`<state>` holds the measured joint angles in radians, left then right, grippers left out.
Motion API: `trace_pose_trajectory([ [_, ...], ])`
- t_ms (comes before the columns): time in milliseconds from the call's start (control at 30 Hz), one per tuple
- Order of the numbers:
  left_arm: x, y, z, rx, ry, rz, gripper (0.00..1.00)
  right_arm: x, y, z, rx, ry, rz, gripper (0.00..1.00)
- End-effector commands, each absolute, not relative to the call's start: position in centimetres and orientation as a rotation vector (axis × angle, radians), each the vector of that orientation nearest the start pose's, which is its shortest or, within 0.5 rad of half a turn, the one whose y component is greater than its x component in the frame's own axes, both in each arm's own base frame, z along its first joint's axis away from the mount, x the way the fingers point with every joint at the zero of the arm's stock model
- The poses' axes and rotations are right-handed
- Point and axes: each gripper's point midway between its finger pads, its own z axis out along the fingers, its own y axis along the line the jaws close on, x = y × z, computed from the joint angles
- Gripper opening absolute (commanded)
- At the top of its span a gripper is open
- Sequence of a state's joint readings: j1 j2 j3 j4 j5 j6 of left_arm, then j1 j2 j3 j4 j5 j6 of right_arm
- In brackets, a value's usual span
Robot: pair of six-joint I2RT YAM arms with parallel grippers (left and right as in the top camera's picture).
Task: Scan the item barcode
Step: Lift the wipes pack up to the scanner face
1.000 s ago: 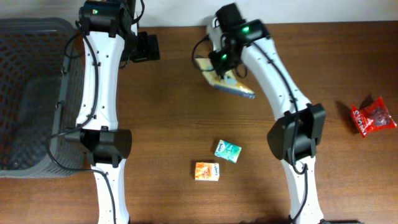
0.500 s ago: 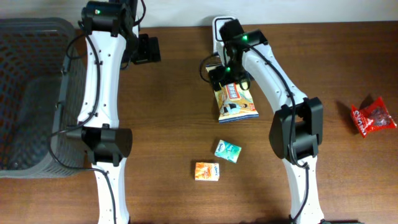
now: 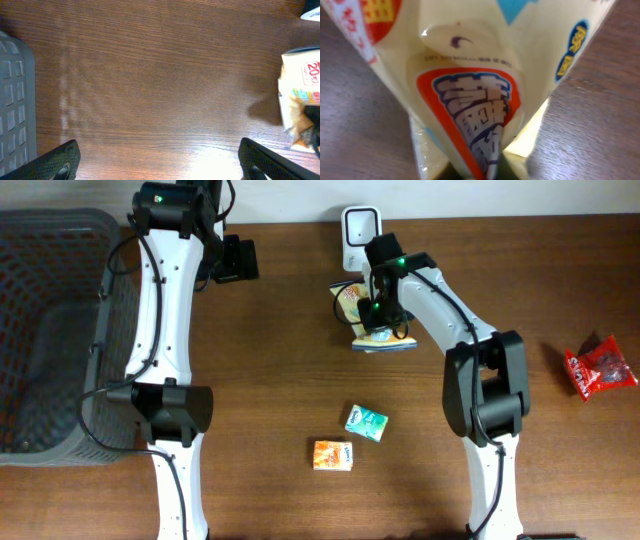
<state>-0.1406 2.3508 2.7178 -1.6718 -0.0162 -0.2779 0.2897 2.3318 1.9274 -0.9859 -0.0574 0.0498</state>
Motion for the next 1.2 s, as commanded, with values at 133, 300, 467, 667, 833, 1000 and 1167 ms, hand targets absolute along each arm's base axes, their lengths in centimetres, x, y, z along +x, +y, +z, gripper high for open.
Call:
trace_pose_trajectory([
  [133,47.5,-6.0,20.2,-0.226,2.879,-0.04,0.99,46.1,15.3,4.7,-0.321,3.034,0.141,0.04],
  [300,47.5,-6.0,20.2,-0.226,2.879,-0.04,0.99,48.8,15.6,11.4,-0.302,2.901,0.169,0.04],
  [467,47.4,-6.0,20.2,-0.226,2.882,-0.038,0.99,52.9,14.8,15.2,-0.166,2.72,0.154,0.04],
  [667,47.9,-5.3,20.3,-0.232,2.861,0.014,0.99,58.2,12.5,17.1,0.061,2.498,0.051,0.04],
  [833,47.9,-5.3,20.3,-0.233,2.86,0.017,0.99,60.6,12.0,16.1,0.094,2.408,-0.001,0.04],
  [1000,47.9,-5.3,20.3,-0.232,2.856,0.016,0.99,61.3,12.5,14.0,0.088,2.404,0.002,0.04],
  [1167,48.0,-5.3,20.3,-0.232,2.852,0.014,0.99,61.2,13.3,13.5,0.054,2.41,-0.001,0.04],
])
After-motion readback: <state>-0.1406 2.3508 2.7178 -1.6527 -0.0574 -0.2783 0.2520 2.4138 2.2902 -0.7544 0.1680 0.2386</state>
